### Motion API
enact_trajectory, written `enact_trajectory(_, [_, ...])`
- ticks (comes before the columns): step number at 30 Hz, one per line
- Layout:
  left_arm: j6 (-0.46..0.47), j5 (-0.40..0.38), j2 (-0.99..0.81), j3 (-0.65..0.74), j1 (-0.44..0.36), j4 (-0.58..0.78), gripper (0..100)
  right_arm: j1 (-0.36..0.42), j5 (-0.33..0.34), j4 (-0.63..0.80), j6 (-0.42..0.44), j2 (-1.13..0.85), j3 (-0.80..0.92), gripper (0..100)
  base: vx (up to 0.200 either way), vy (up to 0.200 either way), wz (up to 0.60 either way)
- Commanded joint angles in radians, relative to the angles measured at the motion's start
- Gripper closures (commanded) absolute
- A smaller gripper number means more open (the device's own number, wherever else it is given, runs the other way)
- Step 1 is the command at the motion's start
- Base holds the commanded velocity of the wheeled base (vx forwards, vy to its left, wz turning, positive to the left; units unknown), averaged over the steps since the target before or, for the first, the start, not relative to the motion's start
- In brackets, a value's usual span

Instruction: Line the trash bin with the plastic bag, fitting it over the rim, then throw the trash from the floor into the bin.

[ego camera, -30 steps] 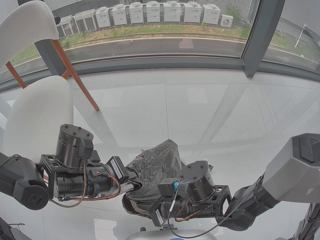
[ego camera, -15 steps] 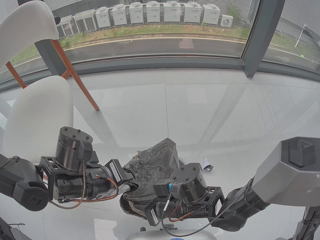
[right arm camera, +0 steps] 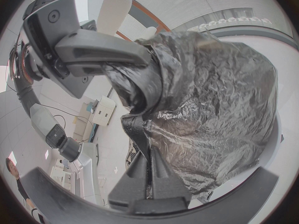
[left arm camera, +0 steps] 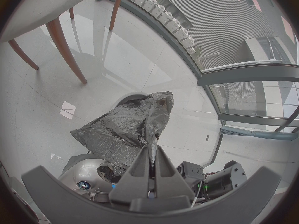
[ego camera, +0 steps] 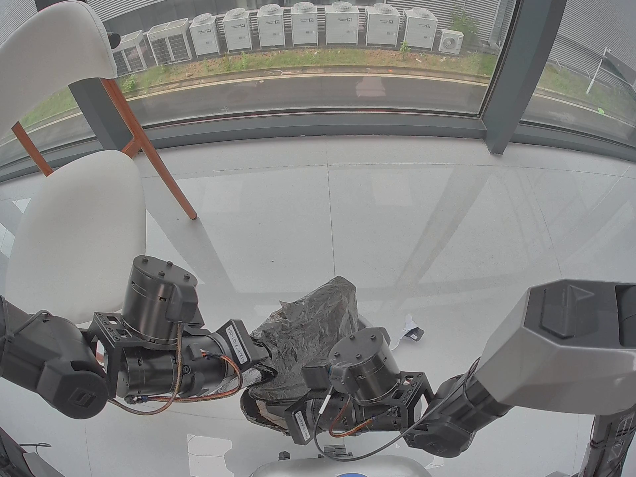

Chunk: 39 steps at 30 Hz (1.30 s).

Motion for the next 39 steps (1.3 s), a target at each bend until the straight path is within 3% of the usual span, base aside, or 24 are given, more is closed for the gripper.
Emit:
enact_trajectory(1, [0.005,0.0,0.035,-0.011,-0.005,0.0,100,-0.028,-0.002,-0.002,0.0,0.008,0.021,100,0.0,0.0,0.0])
enact_trajectory(15, [0.039,0.006,0.121,-0.071,-0.009,-0.005,100,-0.099,-0.019,-0.015,-0.006,0.008,0.076,100,0.0,0.0,0.0])
enact_trajectory(23, [0.036,0.006,0.142,-0.074,-0.037,-0.001,100,-0.138,-0.059,-0.202,-0.015,0.031,0.162,100,0.0,0.0,0.0])
enact_trajectory(35, [0.038,0.009,0.177,-0.086,-0.051,-0.003,100,-0.155,-0.056,-0.38,-0.017,0.046,0.306,100,0.0,0.0,0.0])
enact_trajectory(36, [0.038,0.009,0.176,-0.086,-0.051,-0.003,100,-0.155,-0.054,-0.397,-0.015,0.048,0.306,0,0.0,0.0,0.0])
enact_trajectory(39, [0.036,0.009,0.171,-0.083,-0.051,-0.001,100,-0.155,-0.053,-0.424,-0.008,0.039,0.309,0,0.0,0.0,0.0])
